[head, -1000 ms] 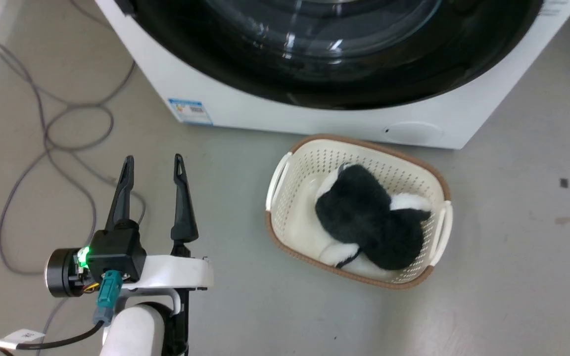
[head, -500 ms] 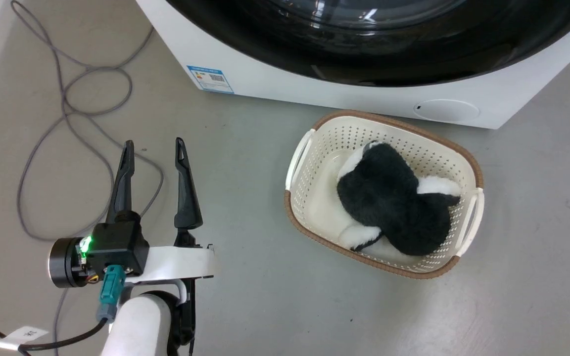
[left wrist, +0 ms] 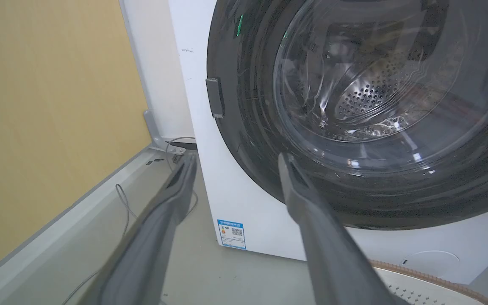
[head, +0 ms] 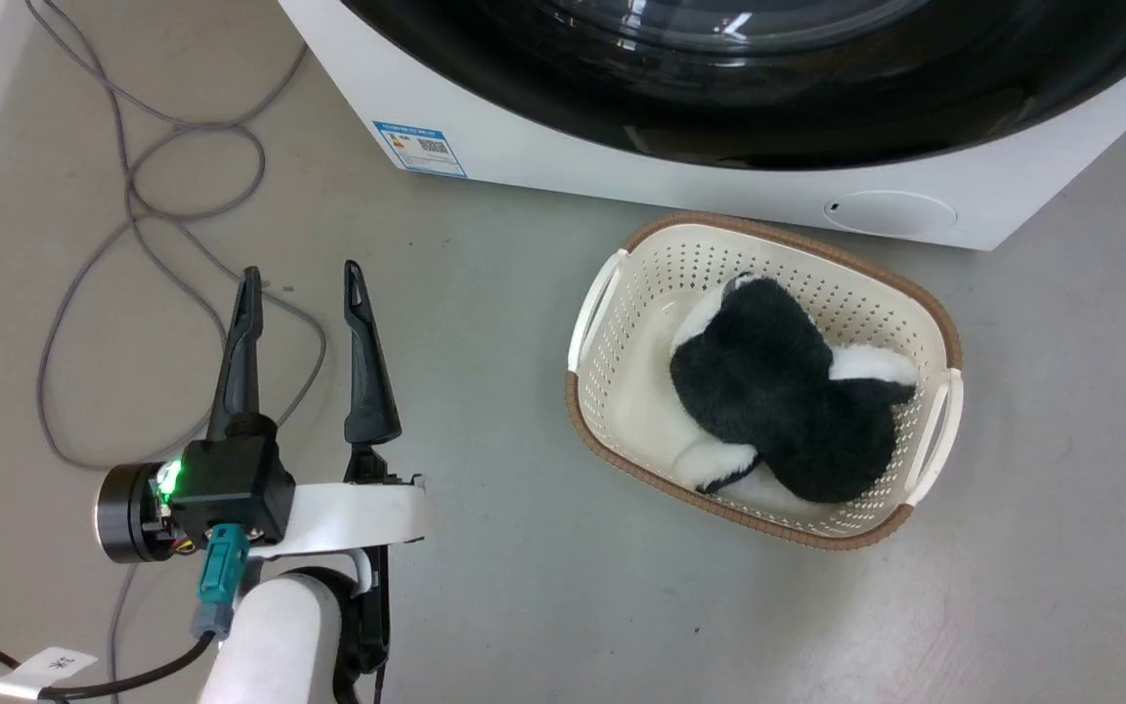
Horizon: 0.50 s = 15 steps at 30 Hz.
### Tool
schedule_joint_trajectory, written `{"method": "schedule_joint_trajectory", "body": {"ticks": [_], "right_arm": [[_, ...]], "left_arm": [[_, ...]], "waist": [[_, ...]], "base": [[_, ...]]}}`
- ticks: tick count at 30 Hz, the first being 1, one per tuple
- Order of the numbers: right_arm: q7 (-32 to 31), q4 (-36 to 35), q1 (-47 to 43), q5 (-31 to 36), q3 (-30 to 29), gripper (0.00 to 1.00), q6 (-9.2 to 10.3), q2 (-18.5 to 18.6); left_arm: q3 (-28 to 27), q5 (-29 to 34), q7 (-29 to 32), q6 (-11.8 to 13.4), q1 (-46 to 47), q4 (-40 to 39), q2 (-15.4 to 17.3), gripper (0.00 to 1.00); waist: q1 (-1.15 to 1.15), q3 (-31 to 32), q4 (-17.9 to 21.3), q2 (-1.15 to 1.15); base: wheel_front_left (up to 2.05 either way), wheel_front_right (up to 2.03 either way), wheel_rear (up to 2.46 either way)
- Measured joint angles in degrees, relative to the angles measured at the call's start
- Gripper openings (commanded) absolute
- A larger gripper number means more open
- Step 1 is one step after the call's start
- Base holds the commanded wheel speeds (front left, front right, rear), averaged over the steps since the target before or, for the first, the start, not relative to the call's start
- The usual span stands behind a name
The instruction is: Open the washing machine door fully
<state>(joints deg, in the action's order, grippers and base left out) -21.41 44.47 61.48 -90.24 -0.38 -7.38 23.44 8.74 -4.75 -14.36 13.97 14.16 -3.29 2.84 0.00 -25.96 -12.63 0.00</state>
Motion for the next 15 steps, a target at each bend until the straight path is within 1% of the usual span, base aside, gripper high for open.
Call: {"method": "schedule_joint_trajectory", "body": {"ticks": [4, 7, 15], "right_arm": [[-1.8, -0.4, -0.4, -1.7, 0.5, 0.00, 0.03, 0.0], [-3.0, -1.5, -1.5, -1.9, 1.3, 0.00, 0.00, -0.9], [-6.9, -6.0, -8.3, -1.9, 3.6, 0.00, 0.00, -3.3]], "left_arm": [[-0.3, -0.1, -0.3, 0.0, -0.1, 0.6, 0.0, 1.00], [-0.9, 0.0, -0.3, -0.2, -0.5, 0.9, 0.0, 1.00], [-2.1, 0.7, -0.3, -1.2, -2.4, 1.6, 0.0, 1.00]], "waist": [[0.00, 1.2, 0.2, 0.00], [0.00, 2.4, 0.7, 0.00], [0.00, 5.8, 2.5, 0.00]], "base": [[0.00, 0.00, 0.00], [0.00, 0.00, 0.00], [0.00, 0.00, 0.00]]}}
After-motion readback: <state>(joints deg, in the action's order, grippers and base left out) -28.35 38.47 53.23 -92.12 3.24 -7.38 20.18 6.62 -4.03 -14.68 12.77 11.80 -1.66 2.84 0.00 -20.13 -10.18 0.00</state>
